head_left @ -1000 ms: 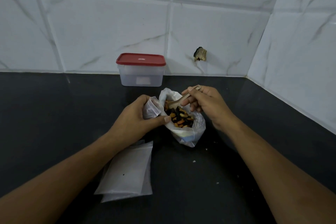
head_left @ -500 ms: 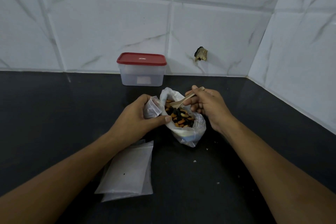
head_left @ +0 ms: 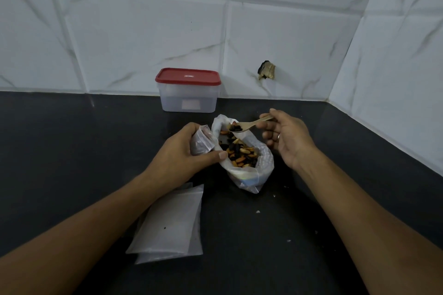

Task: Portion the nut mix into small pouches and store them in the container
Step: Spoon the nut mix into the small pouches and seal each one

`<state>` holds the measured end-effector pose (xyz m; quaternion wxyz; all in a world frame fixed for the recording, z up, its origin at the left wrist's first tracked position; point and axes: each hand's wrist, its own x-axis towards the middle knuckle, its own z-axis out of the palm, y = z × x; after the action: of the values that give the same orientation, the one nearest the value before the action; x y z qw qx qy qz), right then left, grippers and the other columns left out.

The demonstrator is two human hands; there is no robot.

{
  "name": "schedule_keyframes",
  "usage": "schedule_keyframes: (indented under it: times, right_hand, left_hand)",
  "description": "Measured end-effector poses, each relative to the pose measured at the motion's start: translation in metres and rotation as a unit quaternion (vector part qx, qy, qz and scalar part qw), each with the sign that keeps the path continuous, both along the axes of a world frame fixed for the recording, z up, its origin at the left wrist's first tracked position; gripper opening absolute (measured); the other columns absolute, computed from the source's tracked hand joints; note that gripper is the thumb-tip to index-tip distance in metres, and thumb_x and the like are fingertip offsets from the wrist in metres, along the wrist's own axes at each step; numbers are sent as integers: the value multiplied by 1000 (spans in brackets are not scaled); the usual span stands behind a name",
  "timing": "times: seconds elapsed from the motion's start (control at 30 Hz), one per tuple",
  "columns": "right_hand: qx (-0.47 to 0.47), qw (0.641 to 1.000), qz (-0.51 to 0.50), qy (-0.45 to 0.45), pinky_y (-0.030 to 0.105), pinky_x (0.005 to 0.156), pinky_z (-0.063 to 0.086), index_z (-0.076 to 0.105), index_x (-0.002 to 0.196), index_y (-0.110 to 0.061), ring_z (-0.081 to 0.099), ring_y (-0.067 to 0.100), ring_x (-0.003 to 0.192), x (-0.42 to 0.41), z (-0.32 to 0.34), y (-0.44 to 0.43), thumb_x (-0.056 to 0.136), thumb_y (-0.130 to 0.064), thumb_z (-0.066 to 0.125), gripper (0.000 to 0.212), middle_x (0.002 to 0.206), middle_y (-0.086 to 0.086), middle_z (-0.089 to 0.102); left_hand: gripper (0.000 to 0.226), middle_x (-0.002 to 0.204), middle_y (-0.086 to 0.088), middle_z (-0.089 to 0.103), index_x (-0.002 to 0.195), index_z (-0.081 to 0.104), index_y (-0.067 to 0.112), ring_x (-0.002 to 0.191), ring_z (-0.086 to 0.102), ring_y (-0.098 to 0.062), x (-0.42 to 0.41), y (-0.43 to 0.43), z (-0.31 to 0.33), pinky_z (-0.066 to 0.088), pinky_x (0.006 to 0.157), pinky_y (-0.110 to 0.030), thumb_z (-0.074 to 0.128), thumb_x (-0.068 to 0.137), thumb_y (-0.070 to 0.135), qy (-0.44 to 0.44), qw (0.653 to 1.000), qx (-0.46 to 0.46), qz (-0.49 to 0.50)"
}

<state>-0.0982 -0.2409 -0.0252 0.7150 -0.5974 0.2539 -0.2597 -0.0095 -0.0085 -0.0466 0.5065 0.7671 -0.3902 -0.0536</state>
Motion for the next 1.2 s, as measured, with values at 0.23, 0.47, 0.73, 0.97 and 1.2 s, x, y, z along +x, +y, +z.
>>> schedule_keyframes:
  times: [0.23, 0.47, 0.73, 0.97, 1.2]
  right_hand:
    - [-22, 998, 44, -29, 21, 47, 35, 73, 106, -6, 52, 9, 51, -7, 16, 10, 105, -29, 55, 29, 76, 4, 75]
    - [-46, 994, 99, -32, 22, 49, 32, 72, 103, -7, 49, 10, 49, -10, 23, 31, 106, -29, 54, 29, 76, 5, 75]
    - [-182, 963, 198, -12, 22, 48, 37, 72, 109, -9, 55, 14, 54, -12, 22, 51, 104, -25, 60, 22, 91, 15, 78]
    - [-246, 926, 286, 13, 22, 46, 40, 71, 108, -9, 54, 14, 57, -12, 21, 57, 102, -8, 57, 15, 90, 7, 76]
    - [-183, 958, 218, -33, 23, 48, 37, 72, 107, -11, 53, 15, 54, -12, 24, 49, 102, -13, 58, 15, 87, 10, 75]
  left_hand:
    - [53, 107, 9, 68, 121, 58, 26, 92, 65, 4, 1, 0, -1, 52, 69, -10, 82, 78, 45, -6, 1000, -8, -4]
    - [57, 107, 12, 68, 122, 57, 27, 94, 65, 3, 2, 0, -2, 53, 73, -11, 80, 74, 51, -2, 1000, -10, -17]
    - [49, 104, 6, 71, 118, 59, 25, 90, 70, -9, 1, 1, -3, 58, 76, -23, 82, 78, 43, 4, 999, -25, -29]
    - [49, 100, 5, 71, 116, 60, 24, 86, 69, -12, 2, 1, -4, 58, 71, -24, 82, 78, 44, -13, 999, -31, -23]
    - [46, 100, 6, 71, 115, 60, 25, 86, 69, -9, 3, 0, -5, 57, 72, -22, 84, 79, 41, -10, 999, -28, -18]
